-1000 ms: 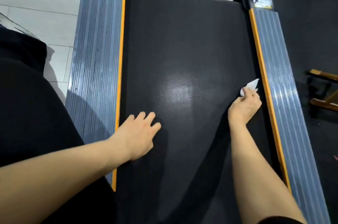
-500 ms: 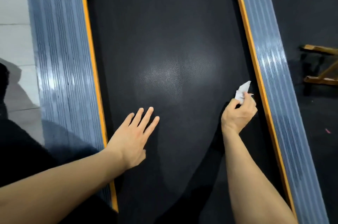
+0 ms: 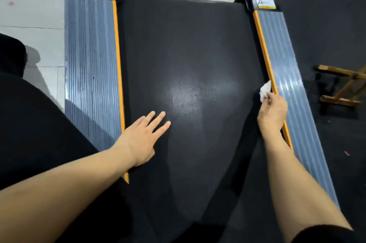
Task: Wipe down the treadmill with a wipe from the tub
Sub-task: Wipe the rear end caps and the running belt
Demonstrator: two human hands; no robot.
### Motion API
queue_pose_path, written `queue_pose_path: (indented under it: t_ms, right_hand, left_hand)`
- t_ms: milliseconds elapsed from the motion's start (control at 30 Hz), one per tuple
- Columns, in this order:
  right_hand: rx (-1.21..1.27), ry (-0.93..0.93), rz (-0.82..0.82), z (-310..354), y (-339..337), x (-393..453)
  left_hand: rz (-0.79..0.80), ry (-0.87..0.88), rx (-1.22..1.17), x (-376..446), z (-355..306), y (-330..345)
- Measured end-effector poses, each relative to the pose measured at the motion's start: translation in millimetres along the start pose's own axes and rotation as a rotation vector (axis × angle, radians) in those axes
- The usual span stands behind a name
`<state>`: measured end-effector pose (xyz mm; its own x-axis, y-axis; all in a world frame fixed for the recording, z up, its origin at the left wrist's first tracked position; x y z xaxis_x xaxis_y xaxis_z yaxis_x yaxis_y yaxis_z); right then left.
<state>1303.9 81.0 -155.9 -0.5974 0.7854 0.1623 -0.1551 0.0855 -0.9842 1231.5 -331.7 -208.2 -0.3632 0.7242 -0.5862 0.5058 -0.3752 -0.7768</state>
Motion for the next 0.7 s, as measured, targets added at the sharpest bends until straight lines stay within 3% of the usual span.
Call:
queue_pose_path:
  t_ms: [100, 167, 300, 367, 433, 500, 567, 633, 700]
  right_hand:
    - [-0.045, 0.123, 0.016, 19, 13, -9]
    - [0.007, 0.046, 0.043, 79, 19, -33]
    - [0.278, -0.681, 0.147, 287, -7, -149]
    - [0.326, -0.928, 0.174, 331, -7, -191]
    - [0.298, -1.078, 0.109, 329, -14, -188]
    - [0.222, -0.971, 0.089, 286, -11, -144]
    - [0.028, -0.589, 0.073, 198, -6, -76]
    - [-0.089, -0.158, 0.172, 93, 3, -28]
    - [-0.214, 0.113, 0.126, 43, -2, -18]
  left_hand:
    - [0.058, -0.011, 0.033, -12, 0, 11]
    - [0.083, 0.001, 0.05, -16, -3, 13]
    - [0.155, 0.005, 0.058, -20, -5, 21]
    - [0.217, -0.007, 0.036, -24, -3, 29]
    - [0.224, -0.008, -0.005, -25, -1, 27]
    - [0.195, 0.0, -0.04, -25, -1, 20]
    - [0.168, -0.003, -0.068, -27, -2, 15]
    - [0.127, -0.004, -0.056, -27, -2, 9]
    - [0.049, 0.013, -0.036, -23, -7, -1]
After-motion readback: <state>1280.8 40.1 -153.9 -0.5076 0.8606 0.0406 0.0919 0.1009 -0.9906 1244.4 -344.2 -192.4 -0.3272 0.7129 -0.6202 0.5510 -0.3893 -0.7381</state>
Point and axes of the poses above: each hand's wrist, its own x-axis towards the middle knuckle, its own y-axis out of the palm, z = x × y, the point moved 10 cm from there along x, towards the middle knuckle, and after that the axes turned 13 degrees about -x, right-handed, at the moved point
